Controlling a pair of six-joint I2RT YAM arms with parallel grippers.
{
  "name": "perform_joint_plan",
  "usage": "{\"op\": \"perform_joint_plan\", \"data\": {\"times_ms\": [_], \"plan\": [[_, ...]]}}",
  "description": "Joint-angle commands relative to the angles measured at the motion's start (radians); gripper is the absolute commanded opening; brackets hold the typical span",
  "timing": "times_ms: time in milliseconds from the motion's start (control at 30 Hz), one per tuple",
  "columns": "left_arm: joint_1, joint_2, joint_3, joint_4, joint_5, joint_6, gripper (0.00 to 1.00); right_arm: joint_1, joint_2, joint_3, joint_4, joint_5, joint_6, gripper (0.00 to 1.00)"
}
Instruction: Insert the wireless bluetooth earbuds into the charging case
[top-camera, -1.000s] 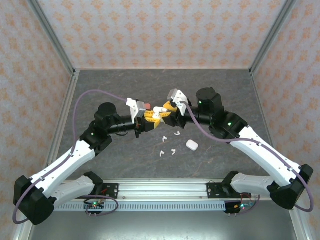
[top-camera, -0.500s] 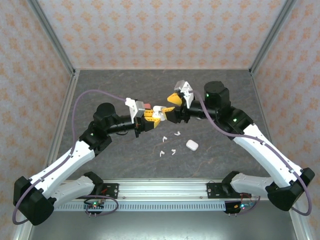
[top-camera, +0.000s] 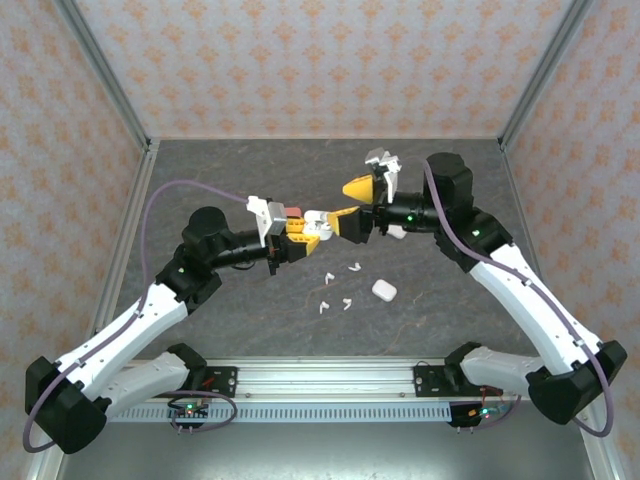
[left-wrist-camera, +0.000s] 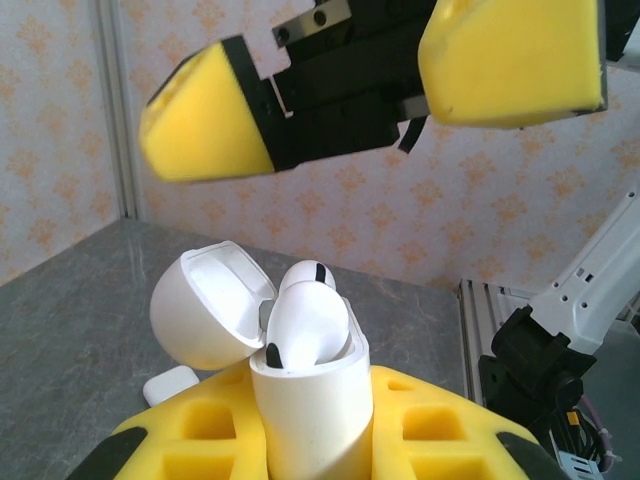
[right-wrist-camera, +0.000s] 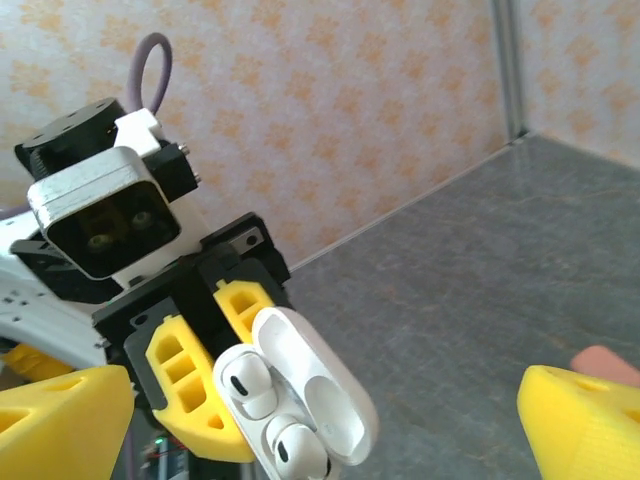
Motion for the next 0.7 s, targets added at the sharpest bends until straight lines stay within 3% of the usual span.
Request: {"op": "perform_joint_plan", "data": {"times_ms": [0,367,667], "plan": [[-0.009,-0.018,0.006,0.046,0.003,-0.005,0.04,0.008,0.022,-0.016,0.028,-0.108,0.053,0.99],[-0.010,-0.014,0.007,0.025,-0.013,-0.005,0.03,0.081,0.076,0.034,-0.050,-0.218,-0.025,0.99],[-0.010,-0.013,0.006,0.002,-0.024,0.003,0.04,0.087,0.033,0.044,-0.103,-0.191,-0.100,0.99]]}}
